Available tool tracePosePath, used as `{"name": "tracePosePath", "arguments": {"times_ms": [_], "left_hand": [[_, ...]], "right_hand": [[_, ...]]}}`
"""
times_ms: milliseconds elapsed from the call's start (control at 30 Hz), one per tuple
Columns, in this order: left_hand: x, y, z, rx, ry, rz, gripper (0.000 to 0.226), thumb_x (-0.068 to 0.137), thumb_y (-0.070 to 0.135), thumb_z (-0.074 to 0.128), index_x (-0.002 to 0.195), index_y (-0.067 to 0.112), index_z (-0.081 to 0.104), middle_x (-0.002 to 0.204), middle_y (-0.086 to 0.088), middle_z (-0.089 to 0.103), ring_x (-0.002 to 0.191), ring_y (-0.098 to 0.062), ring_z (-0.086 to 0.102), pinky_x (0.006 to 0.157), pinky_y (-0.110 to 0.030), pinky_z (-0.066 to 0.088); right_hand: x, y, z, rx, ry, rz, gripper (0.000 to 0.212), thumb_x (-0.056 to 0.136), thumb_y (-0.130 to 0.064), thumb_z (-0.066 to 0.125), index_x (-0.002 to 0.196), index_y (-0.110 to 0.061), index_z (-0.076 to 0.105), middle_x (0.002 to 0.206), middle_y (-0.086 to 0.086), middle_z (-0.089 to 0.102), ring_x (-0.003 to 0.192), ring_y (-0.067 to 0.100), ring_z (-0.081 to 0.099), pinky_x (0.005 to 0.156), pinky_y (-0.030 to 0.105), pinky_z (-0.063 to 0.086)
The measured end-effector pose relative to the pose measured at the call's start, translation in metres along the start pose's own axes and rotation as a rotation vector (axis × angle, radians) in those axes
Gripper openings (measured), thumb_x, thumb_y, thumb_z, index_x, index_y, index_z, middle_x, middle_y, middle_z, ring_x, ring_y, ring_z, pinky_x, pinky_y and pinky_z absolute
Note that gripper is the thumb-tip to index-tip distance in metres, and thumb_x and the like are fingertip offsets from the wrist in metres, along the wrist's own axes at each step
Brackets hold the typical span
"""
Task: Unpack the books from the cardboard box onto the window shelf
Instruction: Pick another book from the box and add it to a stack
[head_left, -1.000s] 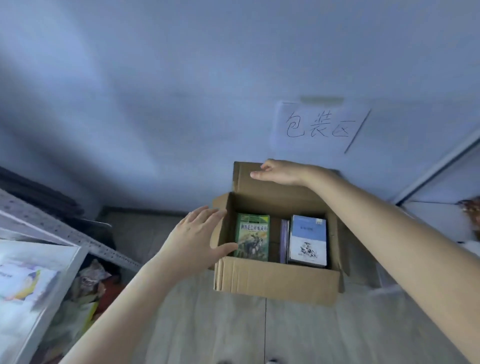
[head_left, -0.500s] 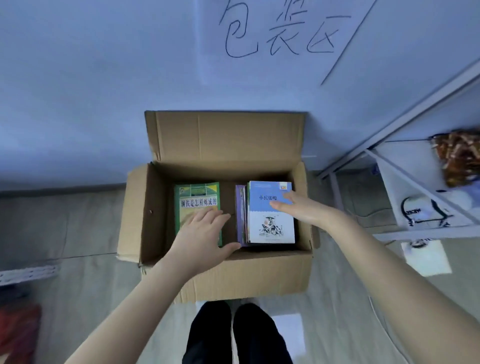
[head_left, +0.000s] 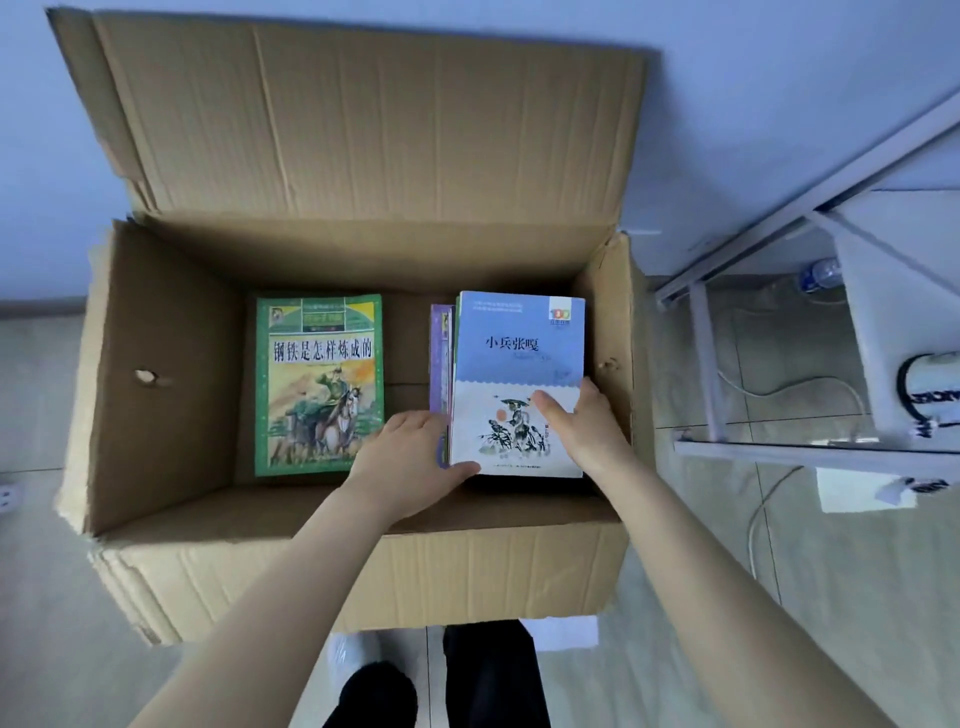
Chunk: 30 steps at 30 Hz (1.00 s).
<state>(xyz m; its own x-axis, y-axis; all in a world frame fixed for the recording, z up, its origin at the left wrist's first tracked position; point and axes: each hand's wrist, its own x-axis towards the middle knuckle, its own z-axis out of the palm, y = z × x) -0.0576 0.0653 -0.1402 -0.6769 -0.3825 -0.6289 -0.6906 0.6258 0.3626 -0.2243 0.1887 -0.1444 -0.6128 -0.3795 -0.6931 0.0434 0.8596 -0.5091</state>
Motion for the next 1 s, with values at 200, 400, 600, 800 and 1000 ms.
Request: {"name": "tracePosePath", "arguments": {"times_ms": [200, 400, 600, 800, 1000], "left_hand": [[0.02, 0.013, 0.023, -0.183, 0.07, -0.123, 0.06, 0.082, 0.06, 0.055, 0.121, 0.015, 0.052, 0.125, -0.004, 0.056, 0.115, -0.024, 0.053, 0.086, -0.034, 0.045], [0.022, 0.026, 0.029, -0.411, 0.167, -0.237, 0.041, 0.083, 0.045, 0.062, 0.11, 0.013, 0.059, 0.11, -0.006, 0.06, 0.097, -0.023, 0.061, 0.082, -0.037, 0.05], [0.017, 0.028, 0.035, -0.512, 0.165, -0.236, 0.036, 0.084, 0.039, 0.063, 0.113, 0.019, 0.059, 0.111, -0.001, 0.056, 0.098, -0.02, 0.059, 0.076, -0.029, 0.044], [0.021, 0.025, 0.027, -0.862, 0.101, -0.281, 0.036, 0.082, 0.02, 0.067, 0.117, 0.01, 0.064, 0.122, -0.014, 0.059, 0.112, -0.026, 0.058, 0.1, -0.043, 0.045], [0.017, 0.023, 0.029, -1.184, 0.162, -0.369, 0.032, 0.083, 0.004, 0.066, 0.114, 0.006, 0.061, 0.097, -0.003, 0.067, 0.087, -0.018, 0.065, 0.078, -0.028, 0.053]], "right_hand": [[0.014, 0.005, 0.005, 0.223, 0.074, 0.045, 0.055, 0.091, -0.041, 0.053, 0.136, -0.013, 0.039, 0.136, 0.002, 0.051, 0.123, 0.022, 0.049, 0.091, 0.027, 0.037], [0.017, 0.007, 0.004, 0.285, 0.075, 0.077, 0.05, 0.093, -0.041, 0.051, 0.133, -0.014, 0.041, 0.13, -0.001, 0.053, 0.106, 0.017, 0.051, 0.08, 0.025, 0.033], [0.023, 0.005, 0.002, 0.259, 0.058, 0.134, 0.062, 0.092, -0.046, 0.048, 0.139, -0.009, 0.035, 0.14, 0.006, 0.049, 0.125, 0.026, 0.048, 0.096, 0.034, 0.039], [0.023, 0.002, 0.0, 0.285, 0.046, 0.157, 0.063, 0.091, -0.046, 0.052, 0.139, -0.009, 0.036, 0.139, 0.006, 0.05, 0.125, 0.026, 0.049, 0.097, 0.034, 0.039], [0.023, 0.006, -0.001, 0.297, 0.043, 0.145, 0.06, 0.09, -0.045, 0.053, 0.138, -0.012, 0.038, 0.137, 0.003, 0.052, 0.123, 0.025, 0.051, 0.098, 0.035, 0.04]]}}
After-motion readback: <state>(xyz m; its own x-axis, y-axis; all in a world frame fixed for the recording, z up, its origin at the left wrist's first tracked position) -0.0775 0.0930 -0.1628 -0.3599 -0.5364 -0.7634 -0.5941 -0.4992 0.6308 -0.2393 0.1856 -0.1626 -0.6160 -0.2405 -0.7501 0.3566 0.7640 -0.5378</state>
